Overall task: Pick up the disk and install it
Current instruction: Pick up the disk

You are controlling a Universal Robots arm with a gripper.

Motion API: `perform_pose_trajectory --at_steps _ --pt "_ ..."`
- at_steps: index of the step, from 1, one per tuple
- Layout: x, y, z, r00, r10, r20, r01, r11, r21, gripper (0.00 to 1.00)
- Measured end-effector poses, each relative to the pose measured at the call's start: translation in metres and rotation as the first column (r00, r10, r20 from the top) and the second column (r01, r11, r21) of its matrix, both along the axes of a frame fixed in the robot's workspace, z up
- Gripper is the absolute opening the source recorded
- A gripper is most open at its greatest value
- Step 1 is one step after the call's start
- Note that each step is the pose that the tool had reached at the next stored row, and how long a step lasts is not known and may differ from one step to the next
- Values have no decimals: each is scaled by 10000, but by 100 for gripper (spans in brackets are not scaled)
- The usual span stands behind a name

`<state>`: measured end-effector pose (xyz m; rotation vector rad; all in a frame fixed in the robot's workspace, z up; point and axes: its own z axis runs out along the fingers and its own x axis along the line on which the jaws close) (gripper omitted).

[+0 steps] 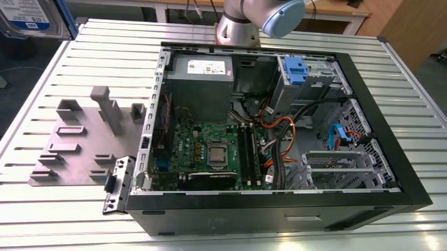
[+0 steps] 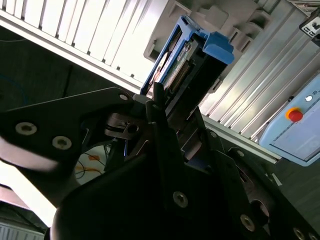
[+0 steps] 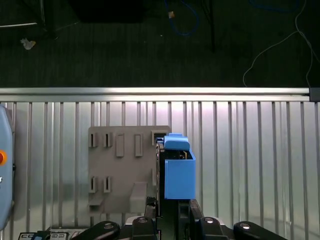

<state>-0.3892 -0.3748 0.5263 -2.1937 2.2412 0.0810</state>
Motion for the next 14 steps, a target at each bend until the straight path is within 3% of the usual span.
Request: perform_pose_trajectory --at_steps 14 --pt "0 0 232 10000 0 0 0 10000 0 35"
